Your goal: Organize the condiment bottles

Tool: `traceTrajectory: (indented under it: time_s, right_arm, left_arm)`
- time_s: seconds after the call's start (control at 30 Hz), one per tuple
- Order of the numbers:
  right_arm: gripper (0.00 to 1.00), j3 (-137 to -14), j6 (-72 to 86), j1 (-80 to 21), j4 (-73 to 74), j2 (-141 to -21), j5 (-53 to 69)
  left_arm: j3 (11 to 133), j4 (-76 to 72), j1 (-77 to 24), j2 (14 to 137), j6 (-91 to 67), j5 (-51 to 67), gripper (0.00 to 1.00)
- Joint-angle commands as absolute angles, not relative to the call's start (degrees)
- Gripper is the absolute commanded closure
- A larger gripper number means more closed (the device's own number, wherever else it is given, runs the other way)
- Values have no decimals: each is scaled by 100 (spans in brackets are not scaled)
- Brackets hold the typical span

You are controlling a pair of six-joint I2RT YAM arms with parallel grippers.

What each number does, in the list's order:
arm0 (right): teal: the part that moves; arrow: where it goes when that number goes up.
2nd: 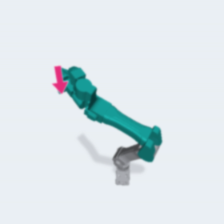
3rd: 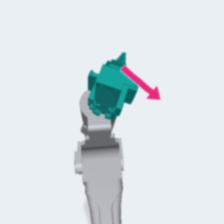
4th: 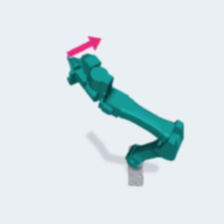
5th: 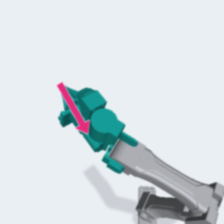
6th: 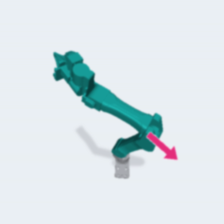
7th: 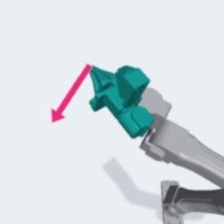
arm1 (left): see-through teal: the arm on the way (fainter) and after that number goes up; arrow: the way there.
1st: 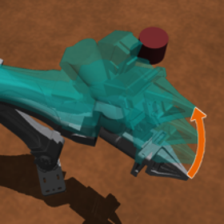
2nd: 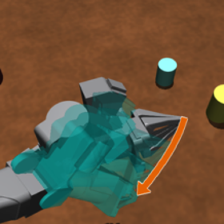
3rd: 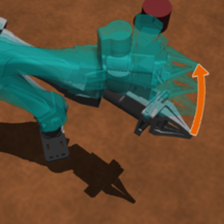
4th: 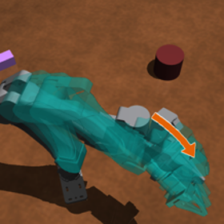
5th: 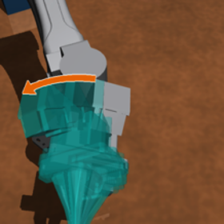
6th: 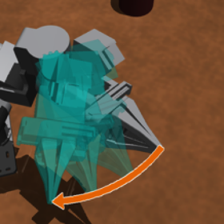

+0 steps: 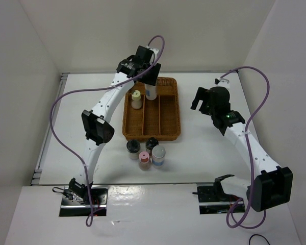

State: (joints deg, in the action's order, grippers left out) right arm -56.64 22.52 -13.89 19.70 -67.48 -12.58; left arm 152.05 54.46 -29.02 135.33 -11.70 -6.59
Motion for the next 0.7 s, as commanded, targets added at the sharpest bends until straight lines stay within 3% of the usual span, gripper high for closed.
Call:
traceTrajectory:
  time_s: [0.0,0.43,0.67]
  right_arm:
    - [2,-5678,2268,-1310,1670,-6750,-1213]
    - [2,-5678,2268,-1310,1723,-6803,-1213]
    - [2,-5678,2268,-1310,1723,-6855,-1213]
  left_arm:
    - [15382,5317,-2777,13412,-1020,-378,51]
    - [15100,5194,-2882,13518,-1020,-9,51]
    - [14774,5142,-2944,13631,-1020,-386,51]
